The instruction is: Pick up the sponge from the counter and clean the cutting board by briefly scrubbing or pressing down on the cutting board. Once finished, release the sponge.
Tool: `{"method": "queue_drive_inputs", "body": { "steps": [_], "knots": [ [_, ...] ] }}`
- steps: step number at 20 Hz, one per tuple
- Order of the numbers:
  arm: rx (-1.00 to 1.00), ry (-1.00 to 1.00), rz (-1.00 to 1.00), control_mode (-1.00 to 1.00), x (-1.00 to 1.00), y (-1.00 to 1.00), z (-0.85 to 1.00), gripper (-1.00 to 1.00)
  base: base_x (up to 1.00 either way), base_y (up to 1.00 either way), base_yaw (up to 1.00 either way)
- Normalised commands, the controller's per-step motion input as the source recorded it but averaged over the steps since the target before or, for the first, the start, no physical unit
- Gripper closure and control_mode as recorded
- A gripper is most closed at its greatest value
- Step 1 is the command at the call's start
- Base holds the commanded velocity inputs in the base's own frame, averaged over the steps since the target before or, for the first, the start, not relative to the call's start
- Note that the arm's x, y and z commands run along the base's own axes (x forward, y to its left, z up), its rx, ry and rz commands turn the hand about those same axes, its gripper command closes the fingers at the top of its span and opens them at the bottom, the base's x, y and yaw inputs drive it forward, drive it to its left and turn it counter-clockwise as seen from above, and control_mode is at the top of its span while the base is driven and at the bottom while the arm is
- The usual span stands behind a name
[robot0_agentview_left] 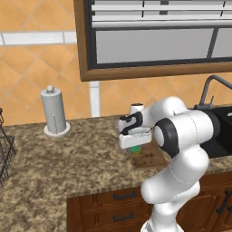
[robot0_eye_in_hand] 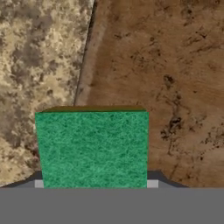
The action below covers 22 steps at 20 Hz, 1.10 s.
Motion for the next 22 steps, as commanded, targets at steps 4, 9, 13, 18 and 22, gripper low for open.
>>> {"method": "queue_drive_inputs", "body": {
  "steps": [4,9,13,18,22],
  "knots": [
    [0.0,0.01,-0.09,-1.0,0.42,0.0,0.0,1.0,0.0,0.0,0.0],
    [0.0,0.04,-0.09,-1.0,0.34,-0.04,-0.07,1.0,0.0,0.0,0.0],
    [0.0,0.02,-0.11,-1.0,0.0,-0.39,-0.16,1.0,0.0,0.0,0.0],
    [0.0,0.0,-0.12,-1.0,0.0,-0.25,0.0,1.0,0.0,0.0,0.0],
    [0.0,0.0,-0.08,-1.0,-0.01,-0.46,-0.15,1.0,0.0,0.0,0.0]
  ]
}}
